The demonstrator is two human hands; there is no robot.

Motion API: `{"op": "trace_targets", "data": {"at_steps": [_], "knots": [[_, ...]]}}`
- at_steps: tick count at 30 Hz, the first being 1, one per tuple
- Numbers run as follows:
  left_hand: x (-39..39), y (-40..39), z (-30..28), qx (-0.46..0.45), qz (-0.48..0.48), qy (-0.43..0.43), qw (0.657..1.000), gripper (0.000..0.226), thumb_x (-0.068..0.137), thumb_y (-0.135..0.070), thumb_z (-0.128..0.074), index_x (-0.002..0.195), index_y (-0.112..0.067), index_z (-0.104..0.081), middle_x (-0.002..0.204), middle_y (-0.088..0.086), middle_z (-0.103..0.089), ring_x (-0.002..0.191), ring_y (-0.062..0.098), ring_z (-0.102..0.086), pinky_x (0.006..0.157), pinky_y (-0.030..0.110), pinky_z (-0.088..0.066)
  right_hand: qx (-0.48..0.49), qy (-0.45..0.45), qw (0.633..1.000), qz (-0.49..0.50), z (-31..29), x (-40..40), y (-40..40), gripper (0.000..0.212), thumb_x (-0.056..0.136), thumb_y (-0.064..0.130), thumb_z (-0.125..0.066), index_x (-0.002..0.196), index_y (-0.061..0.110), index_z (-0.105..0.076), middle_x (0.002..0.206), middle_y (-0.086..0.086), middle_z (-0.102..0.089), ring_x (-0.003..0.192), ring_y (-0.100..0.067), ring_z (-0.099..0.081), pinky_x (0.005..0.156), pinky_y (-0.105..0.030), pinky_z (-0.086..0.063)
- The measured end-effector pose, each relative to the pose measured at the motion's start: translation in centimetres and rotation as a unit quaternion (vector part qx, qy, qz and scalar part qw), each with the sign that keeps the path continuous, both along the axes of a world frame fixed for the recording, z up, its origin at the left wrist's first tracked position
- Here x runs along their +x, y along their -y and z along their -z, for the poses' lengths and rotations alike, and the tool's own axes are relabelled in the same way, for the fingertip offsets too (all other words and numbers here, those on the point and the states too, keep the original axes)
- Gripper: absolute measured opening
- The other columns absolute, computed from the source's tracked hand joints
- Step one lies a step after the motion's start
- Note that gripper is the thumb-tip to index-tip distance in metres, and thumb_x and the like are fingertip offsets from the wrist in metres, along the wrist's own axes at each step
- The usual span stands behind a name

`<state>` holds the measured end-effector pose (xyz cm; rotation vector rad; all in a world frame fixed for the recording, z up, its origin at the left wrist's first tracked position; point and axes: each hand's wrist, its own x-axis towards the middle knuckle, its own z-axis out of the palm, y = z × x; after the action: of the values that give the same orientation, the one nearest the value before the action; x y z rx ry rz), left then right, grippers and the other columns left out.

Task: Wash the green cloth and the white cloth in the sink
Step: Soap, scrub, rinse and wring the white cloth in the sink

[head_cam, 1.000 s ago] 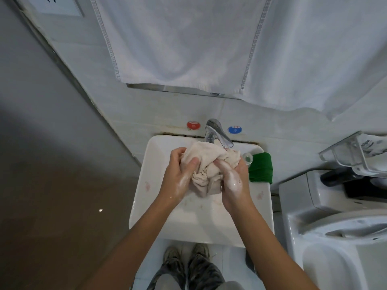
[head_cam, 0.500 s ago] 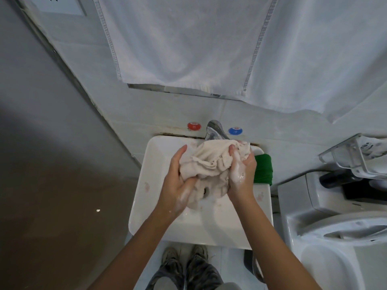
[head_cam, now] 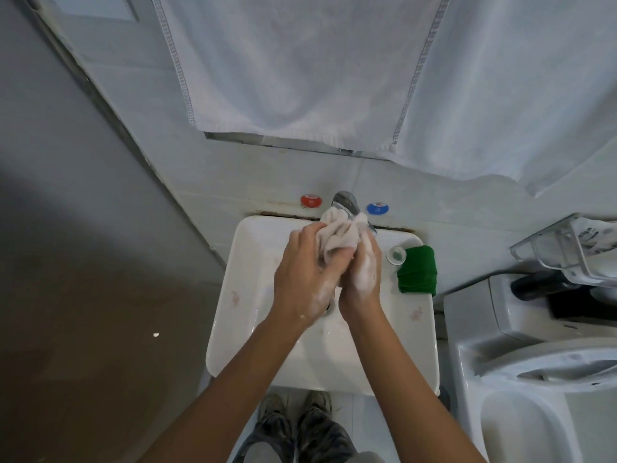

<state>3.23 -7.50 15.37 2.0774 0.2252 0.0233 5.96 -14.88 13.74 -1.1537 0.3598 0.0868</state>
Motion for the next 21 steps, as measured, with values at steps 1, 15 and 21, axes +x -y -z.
{"op": "trace_targets", "data": {"at_steps": [1, 15, 21], "knots": [[0.3, 0.4, -0.2, -0.015, -0.033, 0.002, 0.999, 0.052, 0.077, -0.068, -0.037, 0.111, -0.031, -0.048, 0.107, -0.009, -0.053, 0.096, 0.01, -0.055, 0.082, 0.029, -0.046, -0.012, -0.005, 1.0, 0.01, 0.1, 0.0, -0.4, 0.031, 0.083, 0.039, -0.051, 0.088, 0.009, -0.056, 0.08, -0.012, -0.055, 0.076, -0.022, -0.056, 0.068, -0.036, -0.048], [0.8, 1.2, 1.3, -0.139, -0.187, -0.025, 0.972, 0.047, 0.099, -0.032, -0.041, 0.058, -0.016, -0.056, 0.052, -0.004, -0.057, 0.052, 0.01, -0.058, 0.052, 0.02, -0.045, -0.096, -0.058, 0.994, 0.016, 0.5, 1.3, -1.0, 0.018, 0.081, 0.018, -0.063, 0.065, 0.015, -0.054, 0.063, -0.006, -0.051, 0.063, -0.025, -0.053, 0.062, -0.037, -0.044], [2.4, 0.2, 1.9, -0.114, -0.18, -0.037, 0.976, 0.05, 0.099, -0.032, -0.041, 0.051, -0.017, -0.045, 0.049, 0.0, -0.049, 0.049, 0.017, -0.05, 0.053, 0.027, -0.038, -0.196, 0.009, 0.98, -0.01, 1.8, 0.2, -1.6, 0.02, 0.082, 0.019, -0.053, 0.065, 0.008, -0.048, 0.064, -0.012, -0.043, 0.063, -0.021, -0.042, 0.059, -0.036, -0.037]]}}
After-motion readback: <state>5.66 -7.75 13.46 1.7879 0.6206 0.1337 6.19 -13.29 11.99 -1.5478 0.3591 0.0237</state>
